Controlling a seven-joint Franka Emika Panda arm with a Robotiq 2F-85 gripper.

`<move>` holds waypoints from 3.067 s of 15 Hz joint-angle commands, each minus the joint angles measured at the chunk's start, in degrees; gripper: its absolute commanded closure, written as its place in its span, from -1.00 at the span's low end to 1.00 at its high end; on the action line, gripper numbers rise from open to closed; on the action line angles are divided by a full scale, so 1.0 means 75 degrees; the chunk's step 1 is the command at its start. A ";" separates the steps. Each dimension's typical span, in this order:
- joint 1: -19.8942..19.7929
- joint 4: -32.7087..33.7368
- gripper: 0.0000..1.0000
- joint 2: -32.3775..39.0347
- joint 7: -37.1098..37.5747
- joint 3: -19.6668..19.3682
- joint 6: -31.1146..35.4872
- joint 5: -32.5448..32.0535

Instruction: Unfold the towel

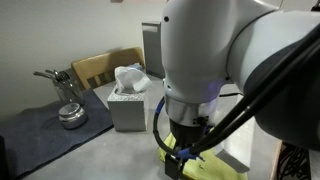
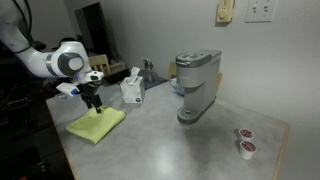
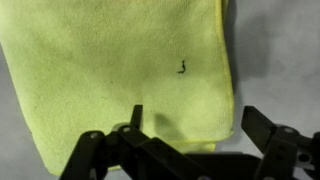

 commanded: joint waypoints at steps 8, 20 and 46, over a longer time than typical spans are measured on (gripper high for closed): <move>0.0463 0.0642 -1.00 0.0604 0.0081 -0.0297 -0.0378 -0.0078; 0.0425 0.0581 0.94 0.0560 0.0112 -0.0414 -0.0418 -0.0038; 0.0186 0.0412 -0.41 0.0292 0.0062 -0.0342 -0.0324 0.0271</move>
